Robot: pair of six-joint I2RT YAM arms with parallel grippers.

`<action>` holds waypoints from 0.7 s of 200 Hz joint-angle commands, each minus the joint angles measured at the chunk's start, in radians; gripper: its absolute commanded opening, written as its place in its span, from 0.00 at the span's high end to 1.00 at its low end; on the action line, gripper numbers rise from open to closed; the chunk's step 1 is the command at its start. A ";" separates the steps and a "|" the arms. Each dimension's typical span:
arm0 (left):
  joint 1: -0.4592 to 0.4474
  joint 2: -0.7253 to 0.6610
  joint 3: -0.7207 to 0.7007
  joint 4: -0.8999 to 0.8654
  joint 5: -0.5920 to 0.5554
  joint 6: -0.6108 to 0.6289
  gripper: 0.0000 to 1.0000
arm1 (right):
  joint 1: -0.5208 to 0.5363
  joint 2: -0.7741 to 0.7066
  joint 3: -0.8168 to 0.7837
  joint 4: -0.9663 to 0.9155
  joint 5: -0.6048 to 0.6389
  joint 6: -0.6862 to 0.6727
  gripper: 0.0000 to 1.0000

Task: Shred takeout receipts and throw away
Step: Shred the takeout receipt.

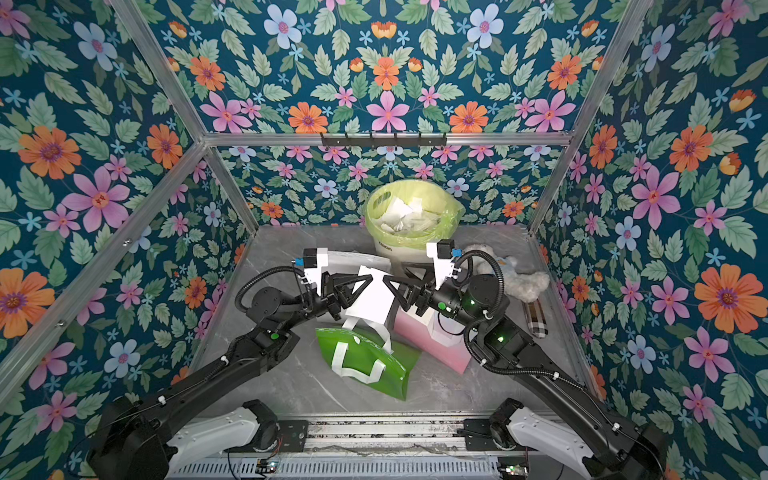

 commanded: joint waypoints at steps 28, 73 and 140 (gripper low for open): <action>-0.011 0.011 0.000 0.081 0.010 -0.014 1.00 | 0.001 0.027 0.008 0.071 -0.077 0.059 0.44; -0.019 0.022 0.010 0.086 0.013 -0.016 1.00 | 0.001 0.046 0.014 0.073 -0.094 0.063 0.66; -0.025 0.019 0.007 0.085 0.004 -0.015 1.00 | 0.000 0.037 0.012 0.075 -0.083 0.066 1.00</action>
